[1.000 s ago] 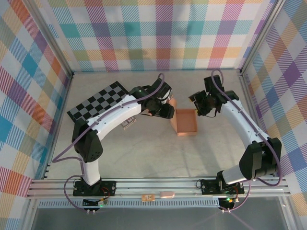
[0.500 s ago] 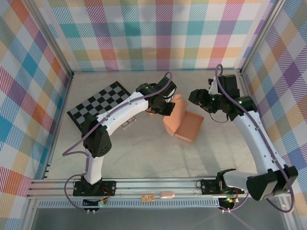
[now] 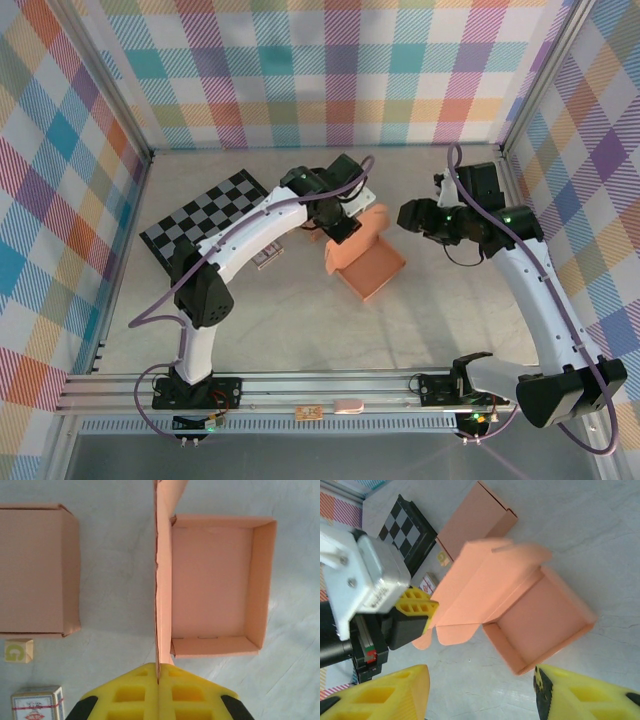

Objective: Fold the paper box

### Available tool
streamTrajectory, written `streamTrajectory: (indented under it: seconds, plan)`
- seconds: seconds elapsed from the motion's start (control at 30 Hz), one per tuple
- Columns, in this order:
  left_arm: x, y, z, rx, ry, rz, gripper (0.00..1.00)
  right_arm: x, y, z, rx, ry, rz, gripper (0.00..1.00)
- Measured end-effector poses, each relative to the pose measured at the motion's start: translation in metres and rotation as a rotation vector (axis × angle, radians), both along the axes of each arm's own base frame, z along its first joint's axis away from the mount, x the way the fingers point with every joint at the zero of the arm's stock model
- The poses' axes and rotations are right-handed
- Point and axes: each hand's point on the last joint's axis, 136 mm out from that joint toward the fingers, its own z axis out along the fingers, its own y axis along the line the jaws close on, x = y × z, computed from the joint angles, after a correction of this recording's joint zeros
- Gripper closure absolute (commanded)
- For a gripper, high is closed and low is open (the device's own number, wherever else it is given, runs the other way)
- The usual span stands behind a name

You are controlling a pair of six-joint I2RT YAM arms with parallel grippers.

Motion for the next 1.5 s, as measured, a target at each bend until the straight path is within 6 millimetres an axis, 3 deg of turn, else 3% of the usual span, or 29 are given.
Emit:
streamTrajectory:
  seconds: [0.13,0.37,0.57,0.7,0.97,1.23,1.4,1.5]
  plan:
    - [-0.010,0.024,-0.002,0.044,0.007,-0.122,1.00,-0.004,0.000,-0.003,-0.010,0.013,0.020,0.43]
    - [-0.004,0.054,0.024,0.073,-0.066,-0.253,1.00,-0.013,0.003,-0.012,-0.002,0.050,0.060,0.44]
    - [-0.010,0.047,0.025,0.086,-0.091,-0.358,1.00,-0.023,0.005,-0.039,-0.002,0.129,0.081,0.45]
    - [-0.009,0.044,0.024,0.089,-0.106,-0.386,0.94,-0.029,0.005,-0.054,-0.005,0.170,0.087,0.45]
    - [-0.004,0.023,0.012,0.083,-0.132,-0.426,0.87,-0.031,0.005,-0.068,-0.005,0.194,0.090,0.46]
    - [-0.006,0.014,-0.007,0.089,-0.141,-0.423,0.69,-0.021,0.005,-0.076,-0.023,0.193,0.087,0.46]
    - [0.008,0.010,0.010,0.051,-0.220,-0.332,0.44,-0.016,0.003,-0.083,-0.051,0.192,0.091,0.46]
    - [0.011,0.010,0.031,-0.009,-0.267,-0.257,0.39,-0.013,0.001,-0.088,-0.080,0.191,0.101,0.46]
